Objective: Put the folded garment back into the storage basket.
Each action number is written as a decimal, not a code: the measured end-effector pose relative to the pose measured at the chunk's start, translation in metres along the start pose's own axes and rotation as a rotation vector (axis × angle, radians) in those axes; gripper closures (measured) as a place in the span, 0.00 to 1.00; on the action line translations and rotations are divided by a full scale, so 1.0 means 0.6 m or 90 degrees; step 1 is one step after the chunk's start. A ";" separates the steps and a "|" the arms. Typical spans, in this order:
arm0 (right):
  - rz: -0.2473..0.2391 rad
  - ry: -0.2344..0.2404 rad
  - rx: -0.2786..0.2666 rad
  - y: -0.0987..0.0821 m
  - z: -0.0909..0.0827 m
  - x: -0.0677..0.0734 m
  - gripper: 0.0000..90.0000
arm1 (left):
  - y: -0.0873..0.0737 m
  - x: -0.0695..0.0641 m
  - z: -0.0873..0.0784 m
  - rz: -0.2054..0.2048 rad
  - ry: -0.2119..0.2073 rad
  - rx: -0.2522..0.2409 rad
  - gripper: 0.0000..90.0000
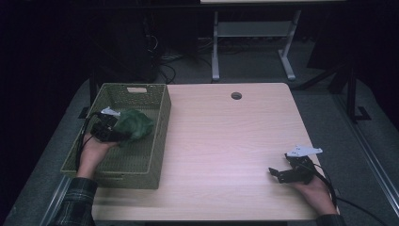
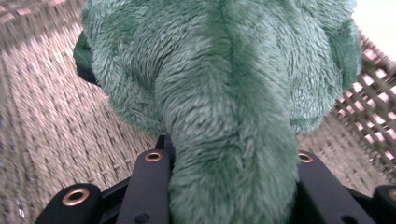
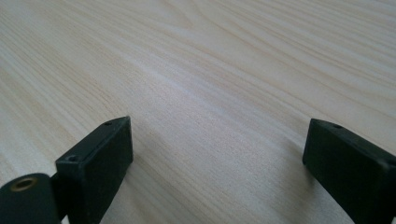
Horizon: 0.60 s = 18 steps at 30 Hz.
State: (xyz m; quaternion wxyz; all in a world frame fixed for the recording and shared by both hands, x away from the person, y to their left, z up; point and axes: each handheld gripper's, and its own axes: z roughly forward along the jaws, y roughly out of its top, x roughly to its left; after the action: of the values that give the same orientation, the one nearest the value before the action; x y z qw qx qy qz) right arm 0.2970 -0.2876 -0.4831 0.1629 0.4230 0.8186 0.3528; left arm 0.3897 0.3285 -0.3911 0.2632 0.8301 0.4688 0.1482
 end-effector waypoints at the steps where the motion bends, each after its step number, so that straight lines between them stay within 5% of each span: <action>1: 0.000 0.000 0.000 0.000 0.000 0.000 0.09 | -0.001 0.000 0.002 0.001 0.001 0.006 0.72; 8: 0.000 0.000 0.000 0.000 0.000 0.000 0.09 | -0.002 0.000 0.009 -0.001 -0.001 0.031 0.66; 18: 0.000 0.000 0.000 0.000 0.000 0.000 0.09 | -0.003 -0.001 0.018 0.000 0.012 0.032 0.34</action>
State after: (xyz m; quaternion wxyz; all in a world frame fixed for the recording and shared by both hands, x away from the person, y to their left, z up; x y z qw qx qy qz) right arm 0.2970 -0.2876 -0.4831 0.1628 0.4230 0.8186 0.3529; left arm 0.3937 0.3256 -0.4010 0.2375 0.8350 0.4750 0.1443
